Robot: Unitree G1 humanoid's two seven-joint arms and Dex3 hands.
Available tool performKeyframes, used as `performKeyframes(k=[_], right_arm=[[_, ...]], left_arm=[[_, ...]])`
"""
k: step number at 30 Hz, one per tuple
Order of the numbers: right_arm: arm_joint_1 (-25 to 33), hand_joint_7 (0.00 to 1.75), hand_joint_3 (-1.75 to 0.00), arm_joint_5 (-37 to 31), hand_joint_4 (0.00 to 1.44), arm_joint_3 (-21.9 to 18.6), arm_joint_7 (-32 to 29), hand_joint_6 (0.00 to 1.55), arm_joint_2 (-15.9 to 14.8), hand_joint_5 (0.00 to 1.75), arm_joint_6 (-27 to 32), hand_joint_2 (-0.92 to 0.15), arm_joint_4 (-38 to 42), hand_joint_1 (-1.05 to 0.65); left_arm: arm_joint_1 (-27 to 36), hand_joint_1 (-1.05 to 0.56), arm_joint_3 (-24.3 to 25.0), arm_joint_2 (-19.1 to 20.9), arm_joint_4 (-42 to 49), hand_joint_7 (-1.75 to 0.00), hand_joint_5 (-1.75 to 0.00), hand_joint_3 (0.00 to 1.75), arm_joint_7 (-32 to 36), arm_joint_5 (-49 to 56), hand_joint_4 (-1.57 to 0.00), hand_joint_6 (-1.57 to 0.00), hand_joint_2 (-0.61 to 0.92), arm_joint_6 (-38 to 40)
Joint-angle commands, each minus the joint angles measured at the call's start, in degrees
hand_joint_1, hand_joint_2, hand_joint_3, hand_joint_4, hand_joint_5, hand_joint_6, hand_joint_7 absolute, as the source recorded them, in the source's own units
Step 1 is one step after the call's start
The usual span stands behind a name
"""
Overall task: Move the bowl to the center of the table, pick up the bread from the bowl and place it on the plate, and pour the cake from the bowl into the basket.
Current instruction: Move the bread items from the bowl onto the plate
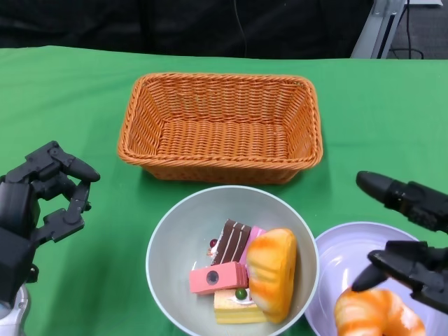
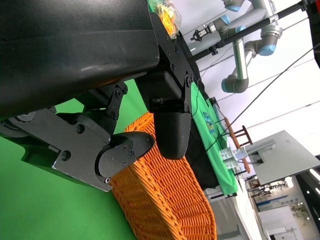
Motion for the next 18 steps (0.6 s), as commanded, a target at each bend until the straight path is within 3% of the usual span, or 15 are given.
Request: performKeyframes(k=[1,3,5,8,18], right_arm=[[1.31,0.02,-0.08,-13.91,0.72,4.10,-4.35,0.50,-1.74,0.49,-9.28,-0.92,0.71,-0.44],[1.14,0.01,-0.06,-23.95,0.68,6.74,-6.98,0.49,-3.26,0.34,-14.52,-0.92,1.79,-0.46],[0.88,0.00,-0.03,-29.45,0.67,8.15,-8.63,0.50,-3.65,0.25,-17.88,-0.92,2.98,-0.49],[-1.20,0.00,-0.03,-39.09,0.67,10.50,-9.65,0.49,-5.61,0.21,-21.39,-0.92,4.44,-0.57],[-12.31,0.01,-0.01,-49.34,0.69,15.22,-3.67,0.55,-8.89,0.12,-22.38,-0.88,6.96,-0.65]], left_arm=[[0.12,-0.10,0.43,1.06,-0.13,-1.38,-1.71,0.90,-0.65,-0.56,-0.75,-0.70,0.66,-0.13],[0.01,-0.10,0.40,1.00,0.08,-1.38,-1.70,0.90,-0.63,-0.47,-0.74,-0.70,0.65,-0.42],[-0.06,-0.10,0.42,0.96,0.24,-1.38,-1.70,0.91,-0.69,-0.47,-0.74,-0.70,0.65,-0.68],[-0.14,-0.09,0.37,0.83,0.34,-1.37,-1.70,0.91,-0.63,-0.35,-0.74,-0.70,0.66,-0.45],[0.03,-0.09,-0.29,0.40,0.41,-1.38,-1.70,0.90,-0.13,0.49,-0.73,-0.70,0.66,-0.73]])
